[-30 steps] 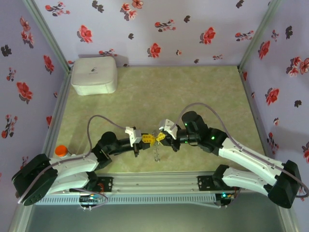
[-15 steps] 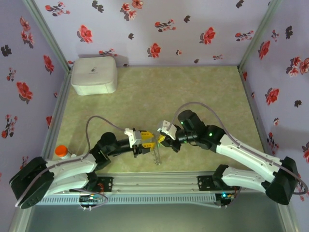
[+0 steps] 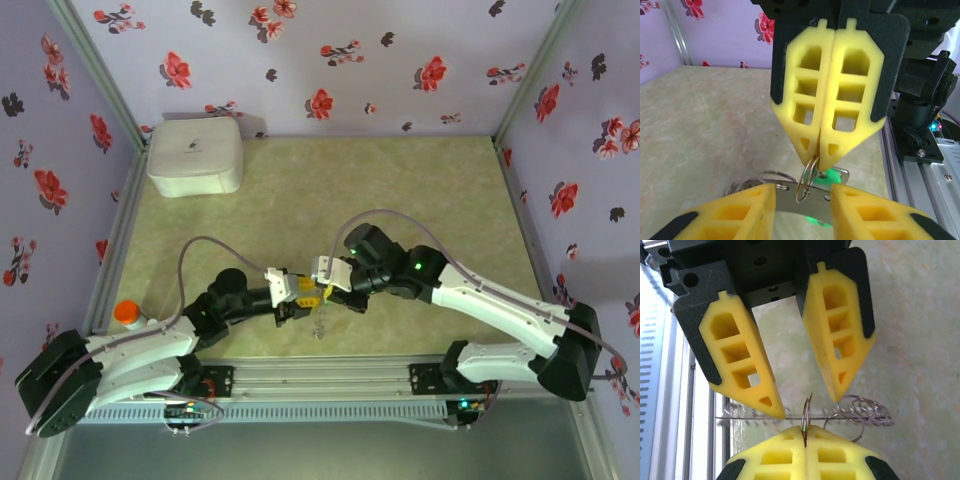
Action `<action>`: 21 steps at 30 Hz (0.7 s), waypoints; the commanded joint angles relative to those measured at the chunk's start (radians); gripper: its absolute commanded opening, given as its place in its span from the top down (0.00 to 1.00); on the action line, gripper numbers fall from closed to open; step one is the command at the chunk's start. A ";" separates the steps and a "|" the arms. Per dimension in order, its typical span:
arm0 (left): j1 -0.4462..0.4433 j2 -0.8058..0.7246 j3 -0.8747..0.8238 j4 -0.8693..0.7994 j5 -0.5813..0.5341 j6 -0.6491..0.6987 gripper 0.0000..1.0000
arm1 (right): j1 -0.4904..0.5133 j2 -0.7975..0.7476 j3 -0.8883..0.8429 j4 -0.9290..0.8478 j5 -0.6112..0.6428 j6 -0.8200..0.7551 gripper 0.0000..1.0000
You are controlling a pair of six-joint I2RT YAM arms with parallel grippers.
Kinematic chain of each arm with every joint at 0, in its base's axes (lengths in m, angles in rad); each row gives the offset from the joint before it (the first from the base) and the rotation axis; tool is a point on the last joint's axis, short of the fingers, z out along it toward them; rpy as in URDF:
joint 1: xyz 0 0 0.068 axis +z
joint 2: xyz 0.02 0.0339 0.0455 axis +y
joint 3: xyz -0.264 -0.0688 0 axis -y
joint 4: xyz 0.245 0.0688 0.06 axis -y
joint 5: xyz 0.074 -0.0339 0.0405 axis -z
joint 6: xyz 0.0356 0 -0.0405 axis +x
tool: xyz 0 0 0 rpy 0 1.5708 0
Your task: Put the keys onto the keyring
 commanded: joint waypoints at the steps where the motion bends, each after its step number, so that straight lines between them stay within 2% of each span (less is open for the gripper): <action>1: -0.003 0.013 0.026 -0.012 0.015 0.018 0.71 | 0.018 0.018 0.050 -0.030 0.029 -0.045 1.00; 6: -0.003 0.014 0.026 -0.009 0.024 0.009 0.86 | 0.033 0.043 0.072 -0.035 0.038 -0.058 1.00; 9: -0.003 0.016 0.026 -0.002 0.025 0.005 0.90 | 0.036 0.045 0.070 -0.027 0.029 -0.053 1.00; 12: -0.003 0.020 0.026 0.023 0.033 -0.003 0.99 | 0.035 0.035 0.058 -0.003 0.017 -0.036 1.00; 15: -0.003 0.022 0.025 0.057 0.033 -0.015 1.00 | 0.034 0.003 0.028 0.047 0.009 -0.004 1.00; 18: -0.003 0.016 0.013 0.092 0.034 -0.022 1.00 | 0.008 -0.056 -0.032 0.106 0.005 0.042 0.78; 21: -0.003 0.017 -0.007 0.154 0.031 -0.035 1.00 | -0.047 -0.121 -0.094 0.148 -0.054 0.091 0.69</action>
